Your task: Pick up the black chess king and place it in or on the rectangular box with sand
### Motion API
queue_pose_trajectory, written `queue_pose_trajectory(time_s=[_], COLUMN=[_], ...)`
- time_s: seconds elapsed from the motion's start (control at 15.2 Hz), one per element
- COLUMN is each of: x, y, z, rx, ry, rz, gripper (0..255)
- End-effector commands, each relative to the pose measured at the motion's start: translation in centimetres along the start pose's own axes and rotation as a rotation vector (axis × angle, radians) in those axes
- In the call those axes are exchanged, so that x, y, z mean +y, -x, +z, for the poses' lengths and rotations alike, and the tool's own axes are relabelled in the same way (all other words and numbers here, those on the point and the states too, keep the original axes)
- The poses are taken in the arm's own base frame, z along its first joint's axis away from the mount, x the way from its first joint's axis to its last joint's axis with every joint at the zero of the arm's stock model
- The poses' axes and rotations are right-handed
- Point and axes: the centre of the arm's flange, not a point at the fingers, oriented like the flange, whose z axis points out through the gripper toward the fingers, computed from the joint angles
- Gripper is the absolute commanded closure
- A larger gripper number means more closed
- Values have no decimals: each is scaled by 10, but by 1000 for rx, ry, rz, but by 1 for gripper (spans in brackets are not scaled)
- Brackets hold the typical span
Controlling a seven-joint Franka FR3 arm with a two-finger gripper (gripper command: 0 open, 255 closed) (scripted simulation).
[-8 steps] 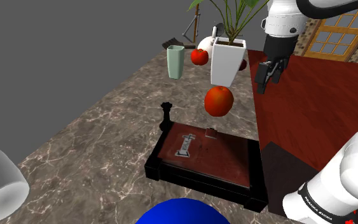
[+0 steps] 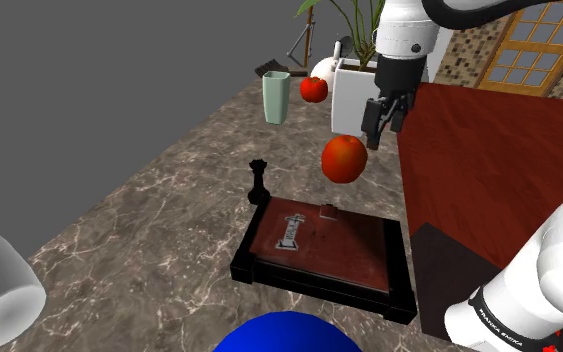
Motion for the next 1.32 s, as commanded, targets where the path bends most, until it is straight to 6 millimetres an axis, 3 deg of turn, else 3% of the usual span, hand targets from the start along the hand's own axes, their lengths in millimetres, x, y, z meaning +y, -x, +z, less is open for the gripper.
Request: queue_pose_trajectory(time_s=[0.0, 1.19, 1.25], x=[-21, -219, -221], y=[-11, -113, -114], z=[-1, -32, -32], rx=[10, 87, 88], ry=[-6, -54, -54], rz=[-18, -181, -183], gripper=[0, 0, 0])
